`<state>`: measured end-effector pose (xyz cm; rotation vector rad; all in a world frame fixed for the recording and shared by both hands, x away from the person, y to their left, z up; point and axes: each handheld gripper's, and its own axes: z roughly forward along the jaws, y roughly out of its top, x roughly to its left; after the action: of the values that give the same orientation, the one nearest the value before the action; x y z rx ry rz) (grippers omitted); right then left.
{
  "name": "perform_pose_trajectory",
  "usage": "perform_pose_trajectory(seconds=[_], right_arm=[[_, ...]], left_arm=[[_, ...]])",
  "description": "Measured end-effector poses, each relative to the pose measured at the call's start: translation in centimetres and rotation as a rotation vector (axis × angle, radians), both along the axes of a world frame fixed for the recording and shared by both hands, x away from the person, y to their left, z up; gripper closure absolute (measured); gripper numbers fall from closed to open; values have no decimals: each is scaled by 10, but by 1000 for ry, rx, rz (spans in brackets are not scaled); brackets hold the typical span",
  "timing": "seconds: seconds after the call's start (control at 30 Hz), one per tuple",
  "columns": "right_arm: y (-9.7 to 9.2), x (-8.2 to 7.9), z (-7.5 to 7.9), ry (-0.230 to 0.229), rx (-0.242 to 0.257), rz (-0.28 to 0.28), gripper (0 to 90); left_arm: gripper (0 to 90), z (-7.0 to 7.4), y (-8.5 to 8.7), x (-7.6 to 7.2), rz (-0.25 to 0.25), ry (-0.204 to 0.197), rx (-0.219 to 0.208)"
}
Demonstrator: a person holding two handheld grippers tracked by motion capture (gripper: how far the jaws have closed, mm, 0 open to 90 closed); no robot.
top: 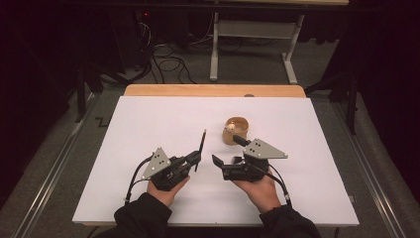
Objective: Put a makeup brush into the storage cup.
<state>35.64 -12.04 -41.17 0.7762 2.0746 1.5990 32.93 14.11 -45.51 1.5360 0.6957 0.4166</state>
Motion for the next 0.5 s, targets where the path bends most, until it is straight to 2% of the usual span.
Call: perform_pose_trajectory(seconds=[0.5], right_arm=[[2,-3,-1,54,74,29,151]], left_arm=[[836,-5,-9,-3,-21,3,7]])
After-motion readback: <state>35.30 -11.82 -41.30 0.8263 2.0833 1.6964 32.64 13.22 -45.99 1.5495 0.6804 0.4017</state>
